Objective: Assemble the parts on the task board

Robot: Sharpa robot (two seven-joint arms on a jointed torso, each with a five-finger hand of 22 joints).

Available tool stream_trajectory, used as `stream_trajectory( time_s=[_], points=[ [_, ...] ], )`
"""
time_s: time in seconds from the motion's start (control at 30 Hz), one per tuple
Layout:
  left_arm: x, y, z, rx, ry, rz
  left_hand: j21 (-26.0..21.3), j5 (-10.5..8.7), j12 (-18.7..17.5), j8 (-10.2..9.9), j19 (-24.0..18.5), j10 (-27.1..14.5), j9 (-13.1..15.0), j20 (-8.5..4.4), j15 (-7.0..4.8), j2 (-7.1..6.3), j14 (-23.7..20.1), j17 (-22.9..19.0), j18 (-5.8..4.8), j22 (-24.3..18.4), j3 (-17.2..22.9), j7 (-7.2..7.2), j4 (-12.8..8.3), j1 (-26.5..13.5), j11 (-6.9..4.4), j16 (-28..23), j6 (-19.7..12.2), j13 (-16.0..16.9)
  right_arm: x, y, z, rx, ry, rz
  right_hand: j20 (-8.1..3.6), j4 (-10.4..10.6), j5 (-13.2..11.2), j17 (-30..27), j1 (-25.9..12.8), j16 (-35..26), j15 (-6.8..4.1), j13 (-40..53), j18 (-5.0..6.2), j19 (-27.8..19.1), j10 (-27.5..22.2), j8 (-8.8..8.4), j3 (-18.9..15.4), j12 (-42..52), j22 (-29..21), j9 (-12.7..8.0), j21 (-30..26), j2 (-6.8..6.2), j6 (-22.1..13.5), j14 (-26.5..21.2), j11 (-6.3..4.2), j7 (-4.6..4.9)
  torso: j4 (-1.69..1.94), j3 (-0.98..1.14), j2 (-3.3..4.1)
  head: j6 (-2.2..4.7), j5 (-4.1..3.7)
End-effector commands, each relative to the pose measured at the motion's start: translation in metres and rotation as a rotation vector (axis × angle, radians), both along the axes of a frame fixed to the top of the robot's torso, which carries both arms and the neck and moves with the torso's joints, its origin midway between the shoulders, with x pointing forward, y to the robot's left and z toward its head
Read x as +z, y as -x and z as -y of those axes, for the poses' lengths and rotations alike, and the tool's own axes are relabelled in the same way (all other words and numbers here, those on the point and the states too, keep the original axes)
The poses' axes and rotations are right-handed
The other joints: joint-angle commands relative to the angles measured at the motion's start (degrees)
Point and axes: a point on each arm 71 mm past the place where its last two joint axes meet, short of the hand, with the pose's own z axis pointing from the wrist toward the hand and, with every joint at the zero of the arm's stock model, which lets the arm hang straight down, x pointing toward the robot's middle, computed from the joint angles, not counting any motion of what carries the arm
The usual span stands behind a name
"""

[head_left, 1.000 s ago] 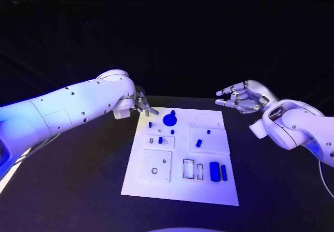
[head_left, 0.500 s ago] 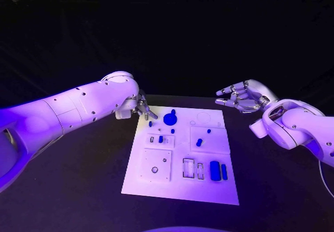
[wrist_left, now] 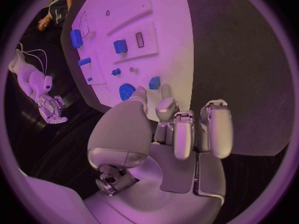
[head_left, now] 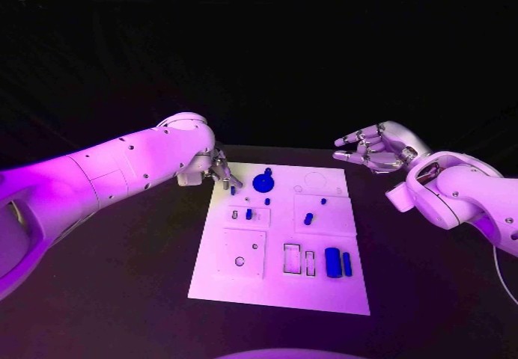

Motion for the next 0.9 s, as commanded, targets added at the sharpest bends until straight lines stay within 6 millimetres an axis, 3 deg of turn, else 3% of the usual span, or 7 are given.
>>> stream_trajectory(
  time_s=[0.03, 0.57, 0.9],
  points=[
    [-0.0019, 0.0024, 0.0031, -0.03, 0.009, -0.034, 0.14, 0.33, 0.45, 0.34, 1.85, 0.42, 0.15, -0.28, -0.52, 0.09, 5.89, 15.06, 0.72, 4.72, -0.25, -0.13, -0.13, 0.62, -0.1, 0.17, 0.49, 0.12, -0.0003, 0.0006, -0.0014, 0.017, 0.007, 0.002, -0.15, -0.08, 0.18, 5.45, 0.15, -0.19, 0.01, -0.09, 0.65, -0.39, -0.41, 0.17, -0.32, -0.11, -0.09, 0.03, -0.25, 0.46, 0.11, 3.72, -0.02, -0.27, 0.01, 0.0, 0.01, -0.11, 0.12],
    [-0.0024, 0.0028, 0.0059, -0.029, 0.032, -0.038, 0.06, 0.37, 0.49, 1.14, 1.85, 0.57, 0.9, -0.57, -0.77, 1.47, 5.89, 15.06, 0.71, 4.78, 1.02, -0.35, -0.9, 3.85, -0.34, 0.17, 0.11, 0.03, -0.0008, 0.0, -0.0028, 0.021, 0.007, 0.0, -0.16, -0.14, 0.35, 5.41, 0.25, -0.24, 0.0, -0.07, 0.65, -0.39, -0.38, 0.19, -0.35, -0.04, -0.11, 0.03, -0.28, 0.56, 0.12, 3.72, -0.03, -0.28, 0.01, -0.01, -0.01, -0.23, 0.18],
    [-0.0056, 0.0025, 0.0092, -0.032, 0.04, -0.044, -0.06, 0.33, 0.25, 1.44, 1.82, 0.49, 1.35, -0.93, -1.17, 3.51, 5.89, 15.06, 0.73, 4.82, 5.72, -0.83, -3.92, 9.89, -0.81, 0.17, -0.71, -0.2, -0.0011, 0.0, -0.0037, 0.024, 0.007, -0.001, -0.16, -0.14, 0.35, 5.41, 0.25, -0.24, 0.0, -0.07, 0.65, -0.39, -0.38, 0.19, -0.35, -0.04, -0.11, 0.03, -0.28, 0.56, 0.12, 3.72, -0.03, -0.28, -0.03, -0.03, 0.01, -0.48, 0.22]
  ],
)
